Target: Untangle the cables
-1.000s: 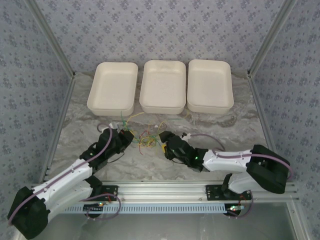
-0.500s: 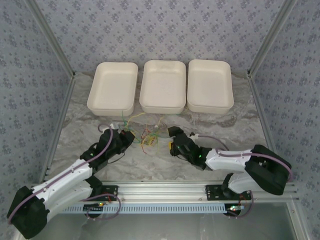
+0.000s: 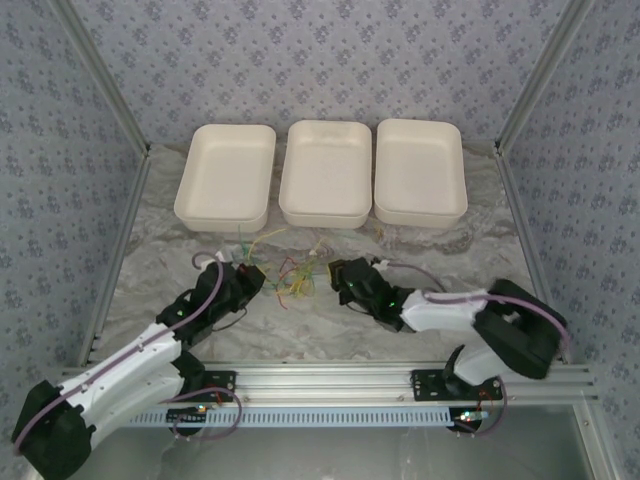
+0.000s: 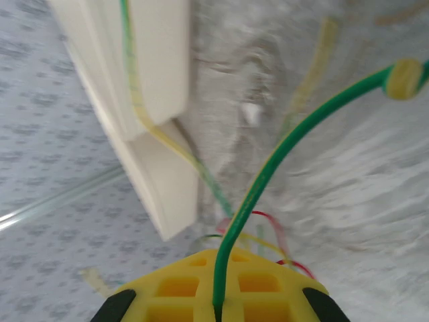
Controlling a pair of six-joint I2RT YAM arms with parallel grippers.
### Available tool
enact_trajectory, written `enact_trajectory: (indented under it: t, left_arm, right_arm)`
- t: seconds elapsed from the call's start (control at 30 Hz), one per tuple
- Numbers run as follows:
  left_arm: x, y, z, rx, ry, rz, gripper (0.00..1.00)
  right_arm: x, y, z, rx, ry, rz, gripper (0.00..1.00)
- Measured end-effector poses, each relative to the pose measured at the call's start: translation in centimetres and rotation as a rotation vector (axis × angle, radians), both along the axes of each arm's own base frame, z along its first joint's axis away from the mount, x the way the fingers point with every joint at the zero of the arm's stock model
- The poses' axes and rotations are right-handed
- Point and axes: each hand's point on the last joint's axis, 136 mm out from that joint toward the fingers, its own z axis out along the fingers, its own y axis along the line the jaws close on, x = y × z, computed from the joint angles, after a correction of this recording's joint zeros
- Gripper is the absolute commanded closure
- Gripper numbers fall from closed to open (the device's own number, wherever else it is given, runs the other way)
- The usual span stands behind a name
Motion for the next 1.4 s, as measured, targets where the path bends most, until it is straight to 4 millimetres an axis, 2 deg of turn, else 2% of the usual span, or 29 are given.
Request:
enact_trajectory:
  t: [0.17,0.27,0.4,0.5,0.57,0.7,0.83,0.97,1.1,1.23,1.4]
  left_arm:
    - [0.1,2.3,0.2,-0.002,-0.017,0.073,1.0]
    - [0.3,4.0,-0.5,0.003,-0.007,0.129,1.0]
    - [0.4,4.9,-1.0,0.004,0.011,0.156,1.0]
    - [0.4,4.8,-1.9,0.018,0.046,0.149,1.0]
    - [0.3,4.6,-2.8,0.036,0.086,0.139,1.0]
    - [0.6,4.6,-3.8,0.083,0.133,0.135,1.0]
    - [0.5,6.2,-4.8,0.174,0.173,0.175,1.0]
    - [1.0,6.8,-4.0,0.229,0.169,0.194,1.0]
    - [1.7,7.1,-3.9,0.271,0.173,0.203,1.0]
    - [1.5,7.7,-4.9,0.322,0.212,0.21,1.0]
    - [1.2,8.1,-5.5,0.354,0.235,0.213,1.0]
  right_arm:
    - [0.3,-6.4,9.2,-0.043,-0.172,-0.057,1.0]
    - [0.3,-10.1,11.9,-0.11,-0.225,-0.095,1.0]
    - [0.5,-13.2,12.0,-0.22,-0.223,-0.098,1.0]
    - [0.7,-14.0,11.5,-0.279,-0.203,-0.064,1.0]
    - [0.7,-14.1,12.0,-0.307,-0.2,-0.031,1.0]
    - [0.4,-14.3,15.0,-0.346,-0.241,-0.002,1.0]
    - [-0.4,-17.3,18.4,-0.408,-0.29,-0.071,1.0]
    - [-0.9,-20.7,20.9,-0.488,-0.297,-0.142,1.0]
    - [-1.0,-22.7,22.4,-0.553,-0.295,-0.18,1.0]
    - [-1.3,-23.7,23.4,-0.6,-0.302,-0.188,1.0]
    - [-1.8,-25.4,25.6,-0.619,-0.327,-0.241,1.0]
